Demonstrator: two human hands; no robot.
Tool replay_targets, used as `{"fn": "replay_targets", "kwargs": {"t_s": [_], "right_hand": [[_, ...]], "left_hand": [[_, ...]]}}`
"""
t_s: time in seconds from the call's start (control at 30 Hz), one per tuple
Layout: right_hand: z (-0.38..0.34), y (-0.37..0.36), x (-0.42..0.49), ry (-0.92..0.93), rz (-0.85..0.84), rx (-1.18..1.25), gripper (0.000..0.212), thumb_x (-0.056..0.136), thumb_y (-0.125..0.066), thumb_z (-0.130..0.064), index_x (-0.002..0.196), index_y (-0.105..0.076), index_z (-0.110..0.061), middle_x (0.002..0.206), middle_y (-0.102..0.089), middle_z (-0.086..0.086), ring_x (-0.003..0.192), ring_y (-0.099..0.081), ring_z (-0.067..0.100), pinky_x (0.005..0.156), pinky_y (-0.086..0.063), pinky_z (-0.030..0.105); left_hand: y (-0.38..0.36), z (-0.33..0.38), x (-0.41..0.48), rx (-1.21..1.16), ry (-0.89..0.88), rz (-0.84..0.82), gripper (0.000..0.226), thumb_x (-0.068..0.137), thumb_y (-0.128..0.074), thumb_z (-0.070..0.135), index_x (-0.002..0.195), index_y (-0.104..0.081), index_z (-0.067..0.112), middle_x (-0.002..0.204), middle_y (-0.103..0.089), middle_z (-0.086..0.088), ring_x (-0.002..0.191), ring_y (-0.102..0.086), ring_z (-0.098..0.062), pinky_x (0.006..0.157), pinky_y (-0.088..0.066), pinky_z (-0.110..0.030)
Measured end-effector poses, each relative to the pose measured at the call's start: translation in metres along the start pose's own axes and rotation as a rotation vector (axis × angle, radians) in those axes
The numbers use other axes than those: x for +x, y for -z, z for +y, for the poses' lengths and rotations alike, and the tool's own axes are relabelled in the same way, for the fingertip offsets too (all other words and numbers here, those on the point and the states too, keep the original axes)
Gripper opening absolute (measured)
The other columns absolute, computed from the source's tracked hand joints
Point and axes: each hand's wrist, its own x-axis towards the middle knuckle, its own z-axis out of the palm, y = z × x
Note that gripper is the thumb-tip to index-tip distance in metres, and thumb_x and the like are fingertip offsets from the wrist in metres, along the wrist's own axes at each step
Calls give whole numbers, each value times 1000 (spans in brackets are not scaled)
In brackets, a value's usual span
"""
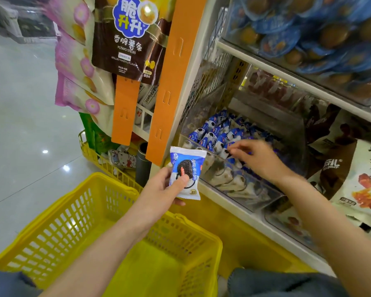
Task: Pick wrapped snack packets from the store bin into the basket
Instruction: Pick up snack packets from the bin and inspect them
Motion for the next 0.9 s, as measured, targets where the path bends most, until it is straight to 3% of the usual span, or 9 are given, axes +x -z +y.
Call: {"fn": "replay_targets", "kwargs": {"t_s": [0.13,0.3,0.4,0.47,0.57,0.7,0.8,0.9], "right_hand": [[18,0,19,-23,-173,-218,23,89,-60,-20,111,-66,-14,111,-65,3,98,-58,13,81,-42,20],[20,-4,28,-27,-232,-250,19,84,-66,-16,104,-68,-17,91,-65,-2,75,-57,2,66,-41,12],[17,-4,28,-60,-214,-221,7,83,-67,-15,90,-69,-17,93,-69,1,81,-61,8,73,-47,18],[12,1,25,-56,-169,-229,3,85,-65,-17,86,-69,-18,88,-68,-4,82,-61,9,69,-45,17],[-1,20,14,-10,-36,-236,8,88,-60,-19,83,-65,-23,83,-64,-8,80,-59,7,75,-46,21],[-35,44,-8,16,145,26,17,89,-59,-16,76,-61,-28,77,-63,-7,67,-59,2,54,-45,4],[-62,39,-34,146,68,165,16,87,-60,-10,78,-64,-23,75,-64,-4,62,-58,-3,58,-47,7],[-79,13,-56,194,-23,203,14,84,-62,-7,77,-65,-19,75,-64,-3,64,-58,1,63,-50,14]], "left_hand": [[-1,0,5,-11,2,19,19,92,-53,23,111,-56,25,98,-69,7,83,-67,-4,63,-55,-22],[-4,1,10,-4,18,32,27,91,-54,28,117,-54,22,103,-67,5,86,-67,-7,65,-56,-23],[-5,3,10,-16,25,30,28,91,-53,29,118,-53,23,102,-67,5,83,-67,-6,62,-55,-22],[-4,3,10,-27,30,38,26,92,-51,30,117,-54,23,100,-67,5,79,-67,-4,60,-55,-20],[-2,4,11,-86,65,83,25,94,-49,30,114,-54,16,97,-68,-1,69,-68,-7,57,-55,-21],[2,4,10,-211,149,146,23,96,-47,29,113,-53,14,94,-67,-6,64,-67,-12,55,-57,-24],[2,5,7,-330,188,99,34,93,-48,35,117,-53,12,95,-69,-11,71,-68,-20,58,-59,-32],[2,8,2,-418,211,-63,50,77,-52,51,111,-62,16,92,-74,-7,76,-71,-20,60,-58,-37]]}}
